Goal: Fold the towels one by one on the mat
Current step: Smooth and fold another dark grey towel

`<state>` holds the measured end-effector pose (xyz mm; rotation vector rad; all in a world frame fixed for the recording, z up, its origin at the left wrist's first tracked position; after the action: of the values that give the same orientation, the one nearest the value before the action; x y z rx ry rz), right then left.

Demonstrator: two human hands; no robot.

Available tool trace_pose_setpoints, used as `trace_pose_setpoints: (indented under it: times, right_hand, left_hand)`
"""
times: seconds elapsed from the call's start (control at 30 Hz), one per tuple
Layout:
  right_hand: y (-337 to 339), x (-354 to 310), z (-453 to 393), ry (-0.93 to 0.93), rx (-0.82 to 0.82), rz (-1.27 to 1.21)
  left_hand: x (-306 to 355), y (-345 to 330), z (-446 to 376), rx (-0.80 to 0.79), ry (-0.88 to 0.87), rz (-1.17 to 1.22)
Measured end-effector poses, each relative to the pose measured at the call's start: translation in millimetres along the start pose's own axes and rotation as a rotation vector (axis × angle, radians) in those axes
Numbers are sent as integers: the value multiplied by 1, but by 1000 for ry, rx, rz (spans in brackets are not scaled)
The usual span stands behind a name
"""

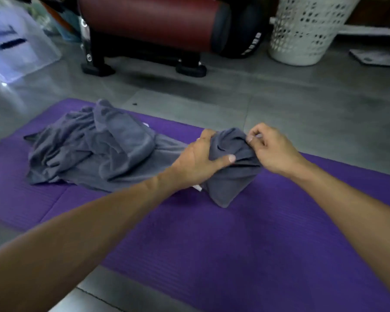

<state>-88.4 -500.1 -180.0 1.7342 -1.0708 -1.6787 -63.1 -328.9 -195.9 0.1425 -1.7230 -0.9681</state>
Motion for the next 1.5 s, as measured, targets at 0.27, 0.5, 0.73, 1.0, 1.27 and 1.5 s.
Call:
trace_pose_setpoints:
  times: [0.27, 0.5, 0.73, 1.0, 1.27, 1.5]
  right_hand:
    - [121, 129, 91, -241, 234, 168]
    - [12, 140, 136, -167, -133, 432]
    - [-113, 132, 131, -159, -631, 703]
    - [-79, 145, 147, 17, -421, 548]
    - [31, 238, 220, -510, -625, 890]
    - [-10, 164, 162, -337, -375, 226]
  left_hand:
    - [37, -116, 24, -328, -188, -258]
    - [-6, -167, 63, -412, -302, -536]
    - [-81, -158, 56, -364, -18, -692]
    - [-54, -178, 46, -112, -164, -466]
    - [-37, -165, 35, 70, 172, 309]
    - [-67, -131, 43, 98, 522, 661]
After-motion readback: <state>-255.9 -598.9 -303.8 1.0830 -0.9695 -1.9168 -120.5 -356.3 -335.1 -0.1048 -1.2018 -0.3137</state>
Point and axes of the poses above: each hand's wrist, its own z-axis away from the middle knuckle, its own y-axis out of the back of the hand, x = y × z, the point moved 6 cm from there along -z, towards the middle knuckle, and after that the axes turned 2 degrees about z, right-handed, at the moved point
